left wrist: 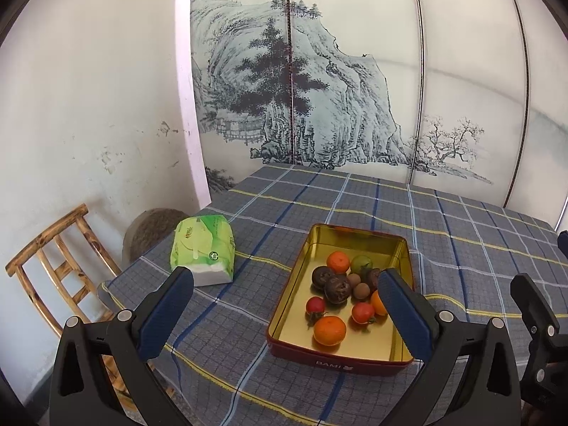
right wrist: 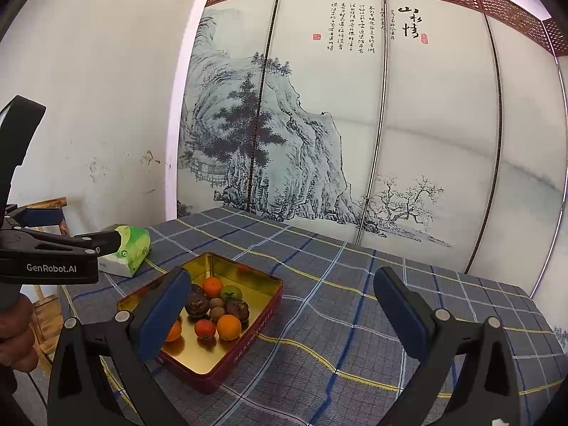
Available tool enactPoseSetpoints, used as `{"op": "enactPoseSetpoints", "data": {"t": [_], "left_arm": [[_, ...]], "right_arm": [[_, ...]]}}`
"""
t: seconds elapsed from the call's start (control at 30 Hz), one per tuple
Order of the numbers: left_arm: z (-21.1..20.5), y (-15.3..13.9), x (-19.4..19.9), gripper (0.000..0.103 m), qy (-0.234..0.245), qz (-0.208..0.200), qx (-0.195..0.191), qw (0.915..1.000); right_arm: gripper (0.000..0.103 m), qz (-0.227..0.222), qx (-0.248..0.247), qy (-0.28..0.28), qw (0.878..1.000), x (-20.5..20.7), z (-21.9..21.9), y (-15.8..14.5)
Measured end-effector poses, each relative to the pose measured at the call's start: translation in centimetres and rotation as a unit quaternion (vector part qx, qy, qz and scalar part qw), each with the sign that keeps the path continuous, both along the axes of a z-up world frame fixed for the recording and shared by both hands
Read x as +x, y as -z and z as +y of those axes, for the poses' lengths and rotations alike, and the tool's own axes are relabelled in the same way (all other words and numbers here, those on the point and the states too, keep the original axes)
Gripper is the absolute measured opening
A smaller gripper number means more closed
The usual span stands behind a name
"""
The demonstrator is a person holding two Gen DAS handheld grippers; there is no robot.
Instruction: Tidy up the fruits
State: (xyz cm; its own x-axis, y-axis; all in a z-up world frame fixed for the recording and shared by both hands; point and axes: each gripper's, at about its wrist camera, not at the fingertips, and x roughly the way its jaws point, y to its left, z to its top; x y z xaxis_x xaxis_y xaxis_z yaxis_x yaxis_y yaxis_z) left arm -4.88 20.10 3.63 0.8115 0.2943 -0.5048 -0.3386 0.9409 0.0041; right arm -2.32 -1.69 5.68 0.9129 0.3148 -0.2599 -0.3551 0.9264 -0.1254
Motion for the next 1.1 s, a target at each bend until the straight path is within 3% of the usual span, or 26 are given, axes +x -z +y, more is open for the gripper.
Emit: {"op": "enactPoseSetpoints", "data": {"t": [1.1], "left_arm": [[-0.43, 0.64, -0.22, 0.103, 0.009, -0.004, 0.012, 0.9999]], "right_arm": [[0.102, 0.004, -0.001, 0.003, 1.0, -0.12, 0.41, 0.88]]}}
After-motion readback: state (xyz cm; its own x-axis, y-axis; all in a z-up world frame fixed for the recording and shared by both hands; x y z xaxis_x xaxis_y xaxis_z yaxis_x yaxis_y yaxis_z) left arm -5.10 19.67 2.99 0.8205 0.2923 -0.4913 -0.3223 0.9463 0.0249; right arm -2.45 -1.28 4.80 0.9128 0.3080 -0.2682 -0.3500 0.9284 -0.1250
